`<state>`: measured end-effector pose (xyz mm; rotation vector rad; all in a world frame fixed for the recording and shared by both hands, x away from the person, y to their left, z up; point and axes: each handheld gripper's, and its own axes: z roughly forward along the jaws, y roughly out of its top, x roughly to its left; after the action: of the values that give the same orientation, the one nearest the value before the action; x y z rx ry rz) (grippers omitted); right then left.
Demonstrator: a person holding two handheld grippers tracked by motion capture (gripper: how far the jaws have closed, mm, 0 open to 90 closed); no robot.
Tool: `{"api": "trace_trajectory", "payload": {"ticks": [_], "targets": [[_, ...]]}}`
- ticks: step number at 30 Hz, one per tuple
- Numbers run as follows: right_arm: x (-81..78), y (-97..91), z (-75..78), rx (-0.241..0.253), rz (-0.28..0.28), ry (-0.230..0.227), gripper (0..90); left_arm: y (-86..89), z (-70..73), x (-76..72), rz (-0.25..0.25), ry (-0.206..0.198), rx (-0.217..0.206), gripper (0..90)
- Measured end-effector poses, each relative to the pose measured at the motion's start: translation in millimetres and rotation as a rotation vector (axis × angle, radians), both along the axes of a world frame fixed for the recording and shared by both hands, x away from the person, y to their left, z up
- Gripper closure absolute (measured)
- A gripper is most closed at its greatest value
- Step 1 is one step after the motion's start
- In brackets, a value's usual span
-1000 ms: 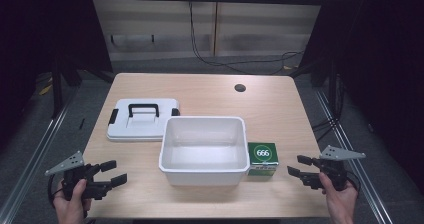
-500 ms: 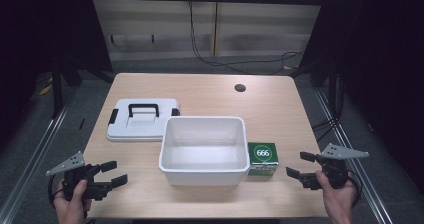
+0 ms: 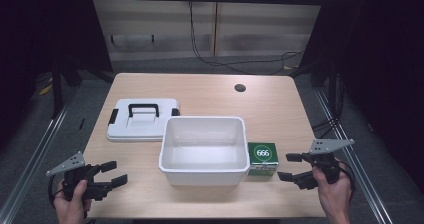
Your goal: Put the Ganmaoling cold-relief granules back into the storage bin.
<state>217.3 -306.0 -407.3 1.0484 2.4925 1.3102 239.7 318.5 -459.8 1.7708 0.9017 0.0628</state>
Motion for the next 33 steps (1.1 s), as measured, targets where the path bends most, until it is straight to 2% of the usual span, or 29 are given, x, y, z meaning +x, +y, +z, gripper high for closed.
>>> {"api": "trace_trajectory", "payload": {"ticks": [6, 8, 9, 11, 16, 20, 23, 27, 33], "targets": [[12.8, 9.2, 10.1, -0.054, -0.013, -0.015, 14.8, -0.2, -1.3, 0.4, 0.008, 0.011, 0.002, 18.0], [22.8, 12.7, 14.9, -0.067, -0.007, 0.003, 13.9, 0.2, -1.0, 0.1, 0.006, 0.011, -0.005, 18.0], [30.0, 18.0, 19.2, -0.102, 0.005, 0.007, 14.0, 0.7, -0.8, 0.2, 0.006, 0.006, -0.005, 18.0], [35.9, 23.4, 23.1, -0.133, 0.029, 0.017, 13.9, 1.5, -0.6, 0.1, 0.006, 0.006, -0.011, 18.0], [45.8, 30.9, 29.6, -0.173, 0.075, 0.01, 13.1, 1.4, -0.2, -0.2, 0.002, 0.006, -0.013, 18.0], [49.6, 32.6, 31.6, -0.18, 0.104, 0.006, 12.7, 1.1, -0.1, -0.1, 0.002, 0.003, -0.011, 17.9], [54.5, 34.5, 34.5, -0.226, 0.139, 0.0, 12.0, 1.3, -0.5, 0.4, 0.0, 0.008, -0.015, 18.0], [59.1, 36.0, 36.8, -0.254, 0.149, -0.006, 12.0, 1.2, -0.2, 0.0, 0.0, 0.006, -0.014, 17.9], [69.9, 41.3, 37.1, -0.329, 0.206, 0.013, 12.0, 0.7, -0.8, 0.5, 0.002, 0.007, -0.011, 18.0]]}}
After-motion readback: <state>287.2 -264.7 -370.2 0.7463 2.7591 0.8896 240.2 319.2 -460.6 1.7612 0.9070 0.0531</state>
